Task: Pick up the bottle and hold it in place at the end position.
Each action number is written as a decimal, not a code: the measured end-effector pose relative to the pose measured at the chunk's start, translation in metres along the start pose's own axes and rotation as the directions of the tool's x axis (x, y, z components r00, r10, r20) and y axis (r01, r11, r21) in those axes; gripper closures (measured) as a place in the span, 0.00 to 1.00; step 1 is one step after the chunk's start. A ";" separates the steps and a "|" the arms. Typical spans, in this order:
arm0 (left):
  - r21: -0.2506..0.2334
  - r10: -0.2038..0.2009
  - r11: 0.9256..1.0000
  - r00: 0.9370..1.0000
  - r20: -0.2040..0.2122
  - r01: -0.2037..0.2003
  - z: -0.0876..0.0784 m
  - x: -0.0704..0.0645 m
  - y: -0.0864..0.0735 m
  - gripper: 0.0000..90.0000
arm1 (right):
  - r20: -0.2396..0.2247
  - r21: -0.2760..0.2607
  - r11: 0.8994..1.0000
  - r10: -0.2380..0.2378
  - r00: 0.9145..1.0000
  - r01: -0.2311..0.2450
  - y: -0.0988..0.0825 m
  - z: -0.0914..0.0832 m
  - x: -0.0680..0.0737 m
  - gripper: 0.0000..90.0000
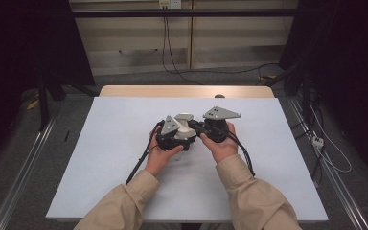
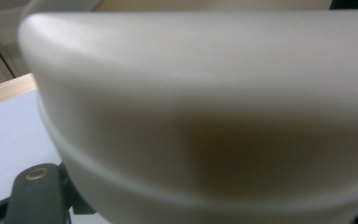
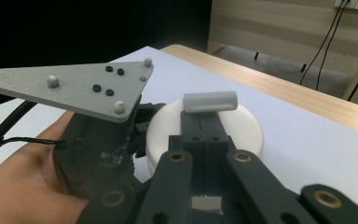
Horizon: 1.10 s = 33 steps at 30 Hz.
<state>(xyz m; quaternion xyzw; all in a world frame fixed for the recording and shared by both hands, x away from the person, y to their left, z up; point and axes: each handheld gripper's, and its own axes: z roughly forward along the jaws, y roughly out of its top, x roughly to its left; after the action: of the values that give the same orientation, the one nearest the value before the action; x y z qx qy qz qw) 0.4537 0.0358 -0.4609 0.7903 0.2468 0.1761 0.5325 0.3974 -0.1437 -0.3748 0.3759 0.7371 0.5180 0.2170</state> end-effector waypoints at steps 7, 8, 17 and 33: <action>0.001 -0.002 1.000 1.000 0.002 0.002 0.000 0.000 0.000 0.21 | -0.001 0.004 1.000 -0.001 1.000 0.001 0.001 0.000 0.001 1.00; 0.001 0.000 1.000 1.000 0.001 0.000 0.000 0.000 0.000 0.21 | -0.001 0.004 1.000 -0.001 1.000 0.001 0.001 0.000 0.001 1.00; 0.002 -0.009 1.000 1.000 0.004 0.009 0.001 0.000 0.000 0.21 | -0.002 -0.001 1.000 -0.002 1.000 0.002 0.002 0.002 -0.001 1.00; 0.004 0.001 1.000 1.000 -0.007 -0.001 0.001 -0.001 0.000 0.21 | 0.006 0.017 1.000 -0.010 1.000 0.010 0.014 0.004 -0.002 1.00</action>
<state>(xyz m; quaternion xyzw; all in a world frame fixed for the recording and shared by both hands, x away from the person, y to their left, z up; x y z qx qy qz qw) 0.4530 0.0343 -0.4612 0.7909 0.2487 0.1784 0.5300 0.4057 -0.1407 -0.3634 0.3754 0.7427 0.5096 0.2186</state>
